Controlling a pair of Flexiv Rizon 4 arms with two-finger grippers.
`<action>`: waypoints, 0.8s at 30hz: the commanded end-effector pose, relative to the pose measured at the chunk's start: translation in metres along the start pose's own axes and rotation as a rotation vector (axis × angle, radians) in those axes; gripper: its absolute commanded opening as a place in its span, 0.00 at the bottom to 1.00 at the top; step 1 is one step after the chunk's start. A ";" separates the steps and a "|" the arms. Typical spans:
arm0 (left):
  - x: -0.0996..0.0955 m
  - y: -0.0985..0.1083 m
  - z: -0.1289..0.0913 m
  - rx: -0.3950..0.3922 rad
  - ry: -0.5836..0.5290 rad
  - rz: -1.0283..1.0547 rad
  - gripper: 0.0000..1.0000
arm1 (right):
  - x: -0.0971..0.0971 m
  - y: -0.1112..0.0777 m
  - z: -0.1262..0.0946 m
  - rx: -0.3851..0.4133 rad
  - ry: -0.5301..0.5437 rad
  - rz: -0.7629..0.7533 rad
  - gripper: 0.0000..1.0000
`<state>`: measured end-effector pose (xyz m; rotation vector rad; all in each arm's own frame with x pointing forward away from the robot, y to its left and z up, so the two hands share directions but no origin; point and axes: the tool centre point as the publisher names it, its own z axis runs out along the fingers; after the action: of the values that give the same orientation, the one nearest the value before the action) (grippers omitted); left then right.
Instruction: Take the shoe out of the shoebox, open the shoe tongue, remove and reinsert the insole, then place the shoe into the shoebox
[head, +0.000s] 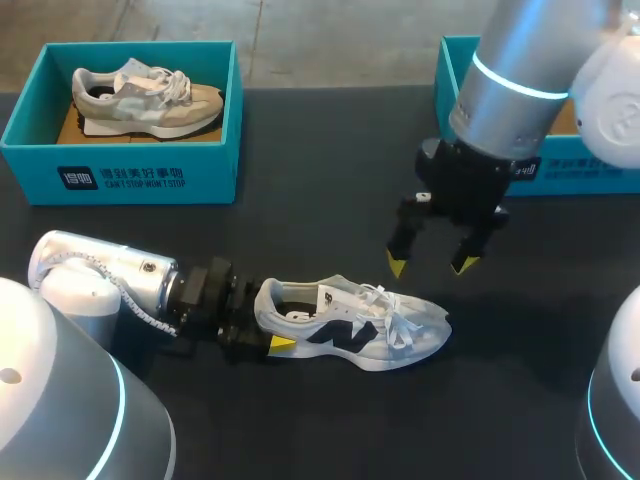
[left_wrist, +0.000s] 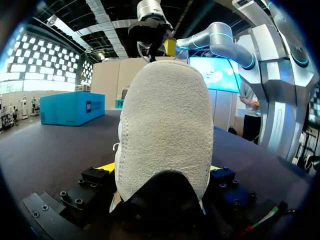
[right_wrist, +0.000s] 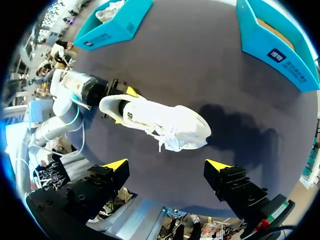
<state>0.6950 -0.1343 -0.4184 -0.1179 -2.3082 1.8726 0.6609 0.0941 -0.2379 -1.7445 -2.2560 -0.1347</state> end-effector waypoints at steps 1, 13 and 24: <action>0.000 0.002 -0.001 0.000 0.002 -0.001 0.00 | 0.023 0.008 -0.006 0.064 -0.150 0.033 1.00; 0.000 0.002 -0.001 0.000 0.002 -0.001 0.00 | 0.068 0.028 0.004 0.114 -0.438 0.091 1.00; 0.000 0.002 -0.001 0.000 0.002 -0.001 0.00 | 0.084 0.044 0.026 0.030 -0.514 0.106 1.00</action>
<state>0.6950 -0.1344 -0.4183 -0.1183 -2.3077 1.8728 0.6807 0.1719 -0.2367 -2.0051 -2.3865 0.2524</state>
